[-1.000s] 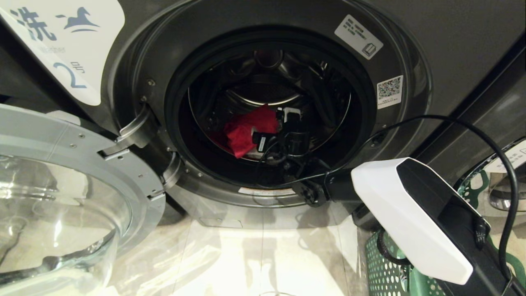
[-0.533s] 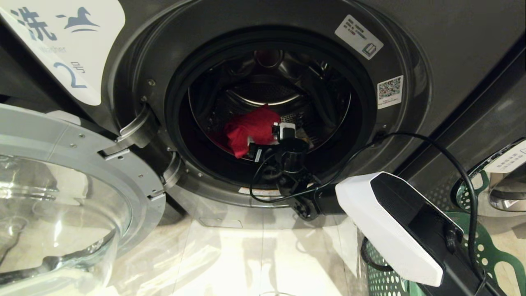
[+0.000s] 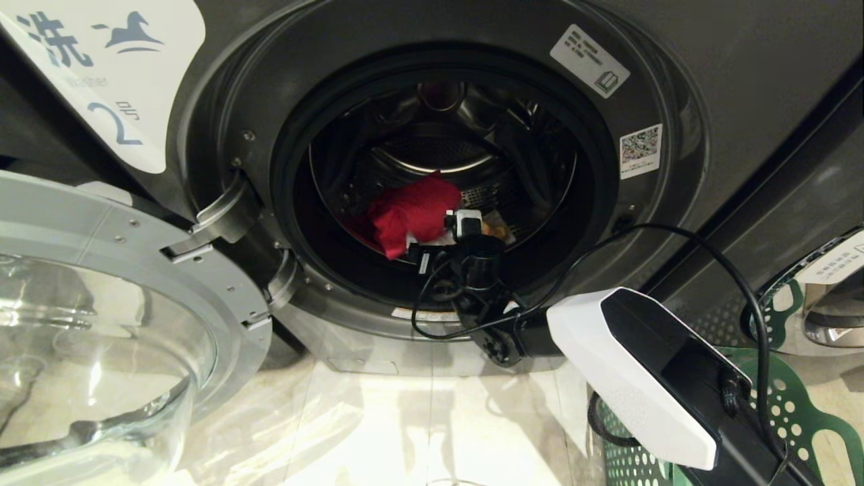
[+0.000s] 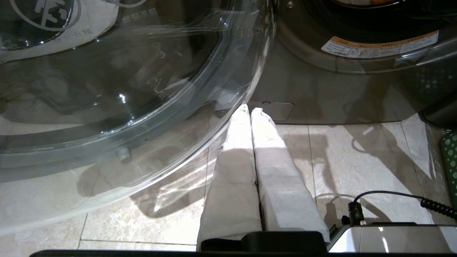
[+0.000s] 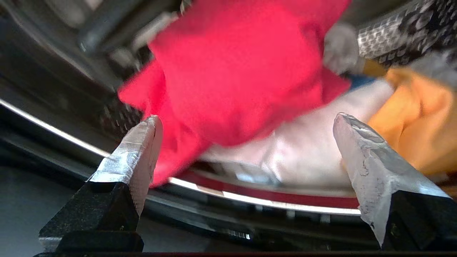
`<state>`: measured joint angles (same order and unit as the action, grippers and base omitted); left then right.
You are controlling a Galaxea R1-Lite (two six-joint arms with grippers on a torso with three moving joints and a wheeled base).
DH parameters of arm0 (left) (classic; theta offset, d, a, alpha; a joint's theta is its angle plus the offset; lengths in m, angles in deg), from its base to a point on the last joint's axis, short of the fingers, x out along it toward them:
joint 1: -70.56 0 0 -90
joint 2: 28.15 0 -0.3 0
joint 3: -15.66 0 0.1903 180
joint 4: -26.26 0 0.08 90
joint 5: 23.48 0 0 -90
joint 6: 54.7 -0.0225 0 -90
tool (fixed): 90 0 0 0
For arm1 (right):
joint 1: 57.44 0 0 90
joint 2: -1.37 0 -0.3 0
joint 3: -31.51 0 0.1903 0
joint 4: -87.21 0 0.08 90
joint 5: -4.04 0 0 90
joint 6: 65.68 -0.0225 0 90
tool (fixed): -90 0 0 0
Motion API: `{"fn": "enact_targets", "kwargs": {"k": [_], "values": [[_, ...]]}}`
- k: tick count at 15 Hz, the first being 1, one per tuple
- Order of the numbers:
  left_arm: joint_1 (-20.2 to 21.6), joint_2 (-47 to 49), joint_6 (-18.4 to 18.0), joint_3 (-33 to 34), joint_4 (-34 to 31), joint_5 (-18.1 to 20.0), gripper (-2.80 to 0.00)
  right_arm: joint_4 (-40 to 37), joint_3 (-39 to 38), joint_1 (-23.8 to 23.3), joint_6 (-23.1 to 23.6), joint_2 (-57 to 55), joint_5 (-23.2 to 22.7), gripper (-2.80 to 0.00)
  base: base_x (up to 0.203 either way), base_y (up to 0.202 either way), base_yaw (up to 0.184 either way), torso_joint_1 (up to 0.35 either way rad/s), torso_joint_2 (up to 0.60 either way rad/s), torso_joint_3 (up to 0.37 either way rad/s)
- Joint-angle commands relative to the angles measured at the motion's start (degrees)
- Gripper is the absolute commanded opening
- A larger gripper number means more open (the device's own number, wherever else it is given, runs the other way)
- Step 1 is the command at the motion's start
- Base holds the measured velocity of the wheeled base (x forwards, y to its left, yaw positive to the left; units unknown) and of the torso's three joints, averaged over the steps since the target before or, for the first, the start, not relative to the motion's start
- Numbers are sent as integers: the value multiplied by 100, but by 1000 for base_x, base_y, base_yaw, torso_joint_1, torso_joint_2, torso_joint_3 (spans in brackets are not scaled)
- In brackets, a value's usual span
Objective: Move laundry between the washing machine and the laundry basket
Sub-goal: Pick a cloth and place it into the basket
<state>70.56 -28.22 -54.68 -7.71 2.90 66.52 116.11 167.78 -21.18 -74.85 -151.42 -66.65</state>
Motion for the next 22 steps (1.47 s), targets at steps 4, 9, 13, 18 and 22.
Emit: {"fn": "enact_targets", "kwargs": {"k": [4, 9, 13, 18, 22], "values": [[0, 7, -2, 0, 0, 0, -280, 135, -5, 38, -6, -88, 11, 0, 0, 0, 0, 0, 0, 0], [0, 7, 1, 0, 0, 0, -280, 302, -5, 47, 11, -163, 11, 0, 0, 0, 0, 0, 0, 0], [0, 7, 0, 0, 0, 0, -280, 311, -5, 47, 29, -231, 4, 0, 0, 0, 0, 0, 0, 0], [0, 7, -2, 0, 0, 0, -280, 411, -5, 38, 30, -304, 9, -280, 0, 0, 0, 0, 0, 0], [0, 7, -2, 0, 0, 0, -280, 461, -5, 38, 28, -312, 2, -280, 0, 0, 0, 0, 0, 0]]}}
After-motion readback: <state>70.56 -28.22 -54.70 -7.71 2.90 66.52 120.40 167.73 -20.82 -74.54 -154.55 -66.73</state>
